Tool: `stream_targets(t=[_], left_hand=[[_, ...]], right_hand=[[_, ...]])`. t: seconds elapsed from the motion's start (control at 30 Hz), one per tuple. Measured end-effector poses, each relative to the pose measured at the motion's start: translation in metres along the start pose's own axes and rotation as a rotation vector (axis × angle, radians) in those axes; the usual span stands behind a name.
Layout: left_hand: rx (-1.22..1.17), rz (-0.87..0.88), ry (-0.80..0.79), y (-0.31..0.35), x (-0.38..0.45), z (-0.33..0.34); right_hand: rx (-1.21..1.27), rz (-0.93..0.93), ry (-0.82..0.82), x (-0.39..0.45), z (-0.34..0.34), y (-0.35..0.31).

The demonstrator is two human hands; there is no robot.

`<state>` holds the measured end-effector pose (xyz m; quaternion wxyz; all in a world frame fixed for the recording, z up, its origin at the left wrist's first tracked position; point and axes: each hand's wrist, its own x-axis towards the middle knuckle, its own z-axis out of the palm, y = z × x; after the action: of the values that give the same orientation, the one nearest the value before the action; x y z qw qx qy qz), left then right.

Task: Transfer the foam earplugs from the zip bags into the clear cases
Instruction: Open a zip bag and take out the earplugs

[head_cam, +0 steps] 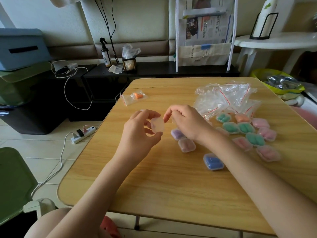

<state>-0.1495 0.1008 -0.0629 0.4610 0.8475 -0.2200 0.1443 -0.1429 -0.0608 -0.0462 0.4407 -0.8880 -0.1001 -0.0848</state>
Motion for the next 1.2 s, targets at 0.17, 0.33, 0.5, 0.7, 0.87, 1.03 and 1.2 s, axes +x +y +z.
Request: stream_targets(t=[0.17, 0.33, 0.5, 0.7, 0.87, 1.03, 1.2], left_hand=[[0.089, 0.075, 0.016, -0.001, -0.002, 0.001], [0.169, 0.113, 0.038, -0.001, -0.001, 0.002], [0.063, 0.127, 0.017, -0.001, 0.002, -0.005], [-0.107, 0.050, -0.007, 0.004, 0.002, -0.014], [-0.112, -0.019, 0.088, 0.004, 0.002, -0.015], [0.044, -0.041, 0.058, 0.001, 0.002, -0.013], [0.154, -0.078, 0.061, 0.000, 0.005, -0.017]], right_hand=[[-0.096, 0.046, -0.150, -0.003, 0.002, -0.005], [-0.147, 0.005, -0.116, -0.005, 0.005, -0.006], [0.206, 0.059, -0.219, -0.006, 0.002, -0.009], [0.225, 0.059, -0.263, -0.001, 0.001, -0.008], [0.133, 0.017, -0.233, -0.002, 0.001, -0.012], [0.128, 0.079, -0.275, -0.005, -0.004, -0.010], [0.199, 0.037, -0.094, 0.001, -0.005, -0.003]])
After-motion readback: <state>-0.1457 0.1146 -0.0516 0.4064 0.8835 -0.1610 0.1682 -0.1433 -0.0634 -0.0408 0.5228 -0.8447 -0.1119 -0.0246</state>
